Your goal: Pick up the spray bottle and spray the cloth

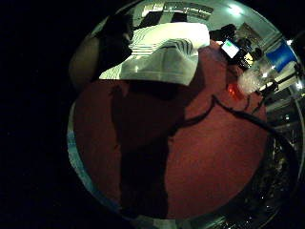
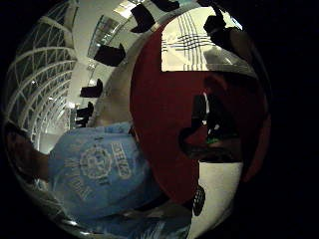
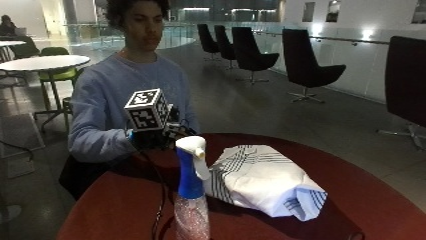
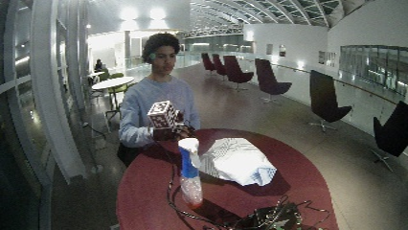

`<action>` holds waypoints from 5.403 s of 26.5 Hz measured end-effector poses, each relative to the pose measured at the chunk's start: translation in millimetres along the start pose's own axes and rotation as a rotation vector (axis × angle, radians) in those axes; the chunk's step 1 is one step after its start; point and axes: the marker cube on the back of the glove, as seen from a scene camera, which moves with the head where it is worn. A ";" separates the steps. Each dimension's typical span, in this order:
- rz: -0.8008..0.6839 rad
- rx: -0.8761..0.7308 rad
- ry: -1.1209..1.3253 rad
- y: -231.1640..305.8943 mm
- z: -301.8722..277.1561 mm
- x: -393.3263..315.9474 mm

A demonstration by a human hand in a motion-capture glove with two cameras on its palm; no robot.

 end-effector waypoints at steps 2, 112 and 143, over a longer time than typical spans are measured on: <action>0.001 0.001 0.000 -0.3 -0.1 -0.7; 0.469 -0.568 -0.497 -121.2 -61.7 79.3; 0.492 -0.616 -0.456 -123.2 -67.5 80.5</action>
